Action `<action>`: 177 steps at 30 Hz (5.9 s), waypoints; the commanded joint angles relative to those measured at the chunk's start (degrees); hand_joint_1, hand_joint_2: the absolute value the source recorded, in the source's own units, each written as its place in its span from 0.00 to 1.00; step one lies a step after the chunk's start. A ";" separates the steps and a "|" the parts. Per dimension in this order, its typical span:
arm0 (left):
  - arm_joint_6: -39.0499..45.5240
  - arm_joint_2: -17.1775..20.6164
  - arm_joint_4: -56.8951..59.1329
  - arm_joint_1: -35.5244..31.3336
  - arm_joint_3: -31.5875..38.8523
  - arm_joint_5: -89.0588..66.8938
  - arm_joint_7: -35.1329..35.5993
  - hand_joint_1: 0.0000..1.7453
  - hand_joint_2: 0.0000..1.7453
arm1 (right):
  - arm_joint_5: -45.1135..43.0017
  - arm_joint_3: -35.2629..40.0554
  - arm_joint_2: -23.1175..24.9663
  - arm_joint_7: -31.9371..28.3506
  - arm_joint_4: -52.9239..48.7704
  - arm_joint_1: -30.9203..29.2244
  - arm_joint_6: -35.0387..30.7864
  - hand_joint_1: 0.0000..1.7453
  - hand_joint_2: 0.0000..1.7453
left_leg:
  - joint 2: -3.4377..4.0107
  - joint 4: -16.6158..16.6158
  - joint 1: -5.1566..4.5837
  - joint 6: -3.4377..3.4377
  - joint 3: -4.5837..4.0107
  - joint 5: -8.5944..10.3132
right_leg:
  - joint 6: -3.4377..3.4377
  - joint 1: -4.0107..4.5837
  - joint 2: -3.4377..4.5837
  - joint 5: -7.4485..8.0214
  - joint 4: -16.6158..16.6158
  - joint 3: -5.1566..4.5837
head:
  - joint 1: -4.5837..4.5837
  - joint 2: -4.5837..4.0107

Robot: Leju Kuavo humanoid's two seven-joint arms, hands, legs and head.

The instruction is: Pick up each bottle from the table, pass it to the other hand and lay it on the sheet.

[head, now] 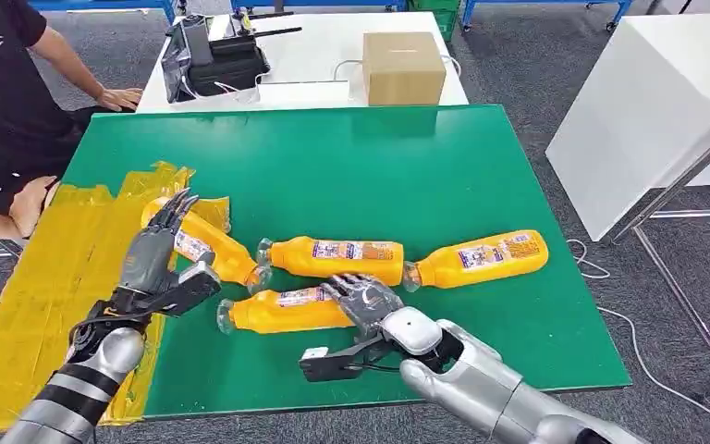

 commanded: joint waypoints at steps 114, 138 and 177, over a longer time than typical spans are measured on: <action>-25.60 -11.48 -20.51 21.74 6.05 51.26 -4.96 1.00 1.00 | -23.74 2.05 2.57 -10.17 -17.35 7.00 -14.12 1.00 1.00 | 0.09 -0.10 0.25 -0.25 -0.09 -0.49 | -0.16 0.23 0.17 -0.37 -0.07 -0.02 | 0.02 0.00; -4.33 -4.58 -25.34 15.44 13.73 18.17 -4.07 1.00 1.00 | -15.63 -21.40 -3.53 -7.32 -30.22 22.68 -27.78 0.00 0.00 | -0.16 -0.01 0.28 -0.28 -0.18 -0.47 | -0.18 0.27 -0.13 -0.43 -0.01 -0.03 | 0.00 0.00; -8.82 10.76 8.21 0.14 -9.05 -41.09 11.30 0.00 0.00 | -11.40 -26.15 -2.08 -5.77 -24.25 17.77 -17.78 0.00 0.00 | 0.08 -0.06 0.27 -0.30 -0.12 -0.41 | -0.17 0.25 0.19 -0.30 -0.03 -0.06 | 0.00 0.00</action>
